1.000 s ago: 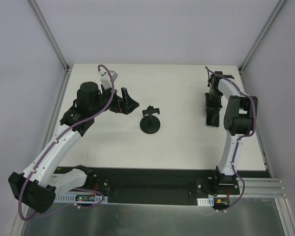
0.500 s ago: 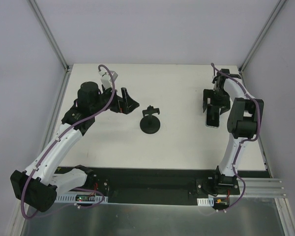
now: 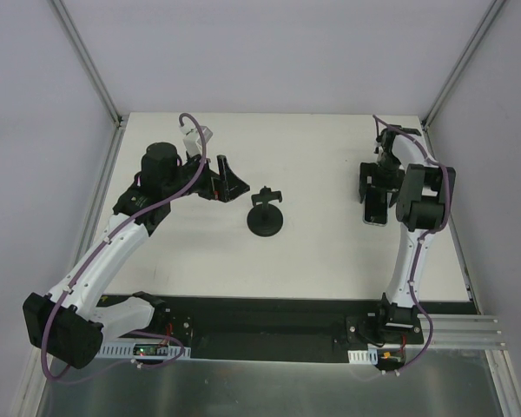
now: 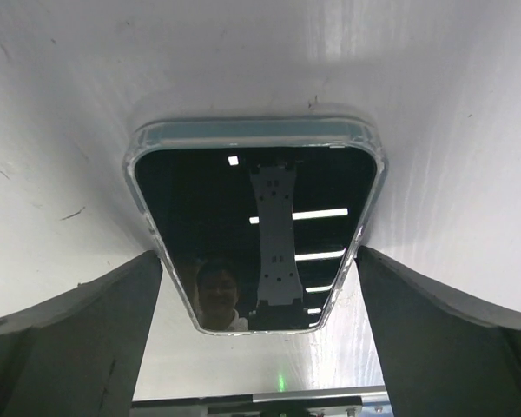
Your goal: Place the phone on the phone stand
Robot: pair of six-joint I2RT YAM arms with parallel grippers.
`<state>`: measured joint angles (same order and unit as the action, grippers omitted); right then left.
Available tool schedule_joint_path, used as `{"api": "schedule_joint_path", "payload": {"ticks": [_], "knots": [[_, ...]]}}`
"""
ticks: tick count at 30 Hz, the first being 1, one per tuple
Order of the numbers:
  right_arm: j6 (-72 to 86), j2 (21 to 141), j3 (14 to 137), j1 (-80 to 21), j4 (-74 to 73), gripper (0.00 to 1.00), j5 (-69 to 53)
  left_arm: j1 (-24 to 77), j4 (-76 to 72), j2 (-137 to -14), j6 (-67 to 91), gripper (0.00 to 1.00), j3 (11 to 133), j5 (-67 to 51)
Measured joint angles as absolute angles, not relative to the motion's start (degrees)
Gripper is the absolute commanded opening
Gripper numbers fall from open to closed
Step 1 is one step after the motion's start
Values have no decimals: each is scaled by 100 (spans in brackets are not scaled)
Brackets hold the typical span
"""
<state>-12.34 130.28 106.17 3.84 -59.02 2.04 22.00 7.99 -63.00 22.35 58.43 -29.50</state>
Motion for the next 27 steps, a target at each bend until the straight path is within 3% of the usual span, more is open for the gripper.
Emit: {"api": "schedule_joint_path", "payload": {"ticks": [5, 11, 12, 13, 18, 27], "knots": [[-1199, 13170, 10785, 388, -6200, 96, 191, 2200, 794, -6300, 2294, 96, 5843, -2971], [-1214, 13292, 10936, 388, -6497, 75, 165, 2200, 792, -6300, 2309, 96, 5843, -2976], [-1225, 13314, 10962, 388, -6521, 60, 158, 2200, 792, -6300, 2309, 96, 5843, -2976], [-1229, 13329, 10991, 388, -6554, 55, 150, 2200, 792, -6300, 2309, 96, 5843, -2976], [-1264, 13340, 11017, 401, -6580, 39, 12, 2200, 792, -6300, 2309, 96, 5843, -2976], [-1197, 12691, 10064, 338, -5701, 23, 117, 2200, 792, -6300, 2311, 96, 5843, -2976]]}}
